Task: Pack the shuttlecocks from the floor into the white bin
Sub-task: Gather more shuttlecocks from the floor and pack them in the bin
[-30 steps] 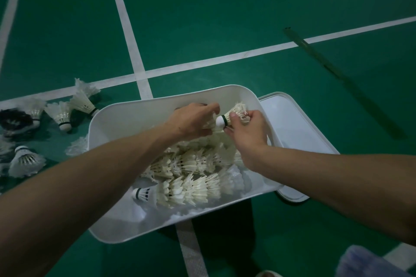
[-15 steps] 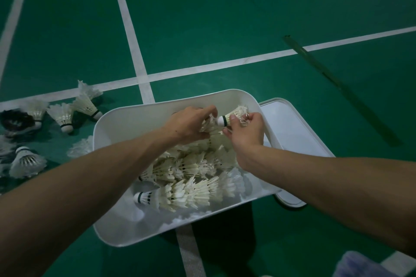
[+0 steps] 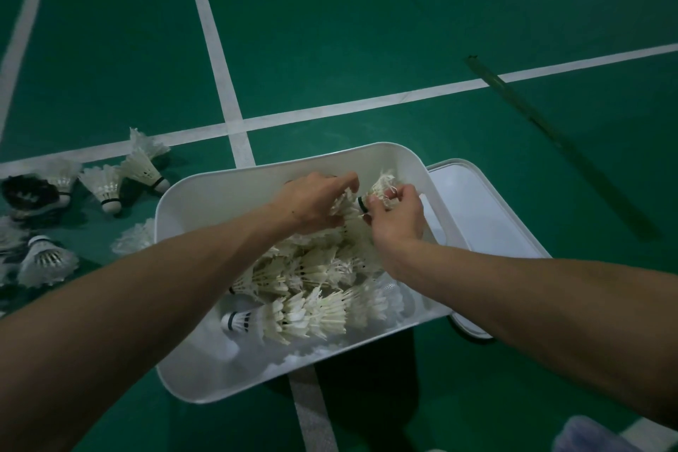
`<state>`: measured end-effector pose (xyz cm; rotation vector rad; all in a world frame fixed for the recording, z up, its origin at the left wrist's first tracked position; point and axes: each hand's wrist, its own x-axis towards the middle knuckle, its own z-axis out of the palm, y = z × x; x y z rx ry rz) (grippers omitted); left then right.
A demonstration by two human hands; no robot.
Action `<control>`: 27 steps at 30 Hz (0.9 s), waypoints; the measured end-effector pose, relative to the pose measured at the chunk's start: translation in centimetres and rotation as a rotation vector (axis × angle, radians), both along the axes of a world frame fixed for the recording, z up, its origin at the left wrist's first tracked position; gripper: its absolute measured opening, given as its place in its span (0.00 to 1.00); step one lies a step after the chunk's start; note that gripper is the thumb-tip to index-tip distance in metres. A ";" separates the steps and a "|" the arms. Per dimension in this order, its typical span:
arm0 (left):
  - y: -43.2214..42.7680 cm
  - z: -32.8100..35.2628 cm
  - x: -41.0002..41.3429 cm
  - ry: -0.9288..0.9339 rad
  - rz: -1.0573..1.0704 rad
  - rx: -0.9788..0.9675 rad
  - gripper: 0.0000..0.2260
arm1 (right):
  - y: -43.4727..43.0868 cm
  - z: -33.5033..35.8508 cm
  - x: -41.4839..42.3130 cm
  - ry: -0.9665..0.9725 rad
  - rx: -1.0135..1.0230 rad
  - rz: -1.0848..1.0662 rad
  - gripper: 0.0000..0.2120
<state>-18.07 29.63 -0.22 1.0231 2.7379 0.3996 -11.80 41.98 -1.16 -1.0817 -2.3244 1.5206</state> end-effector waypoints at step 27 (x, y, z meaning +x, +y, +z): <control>-8.0 0.4 3.0 0.030 0.209 -0.054 0.24 | 1.8 0.9 0.9 -0.226 0.265 0.513 0.22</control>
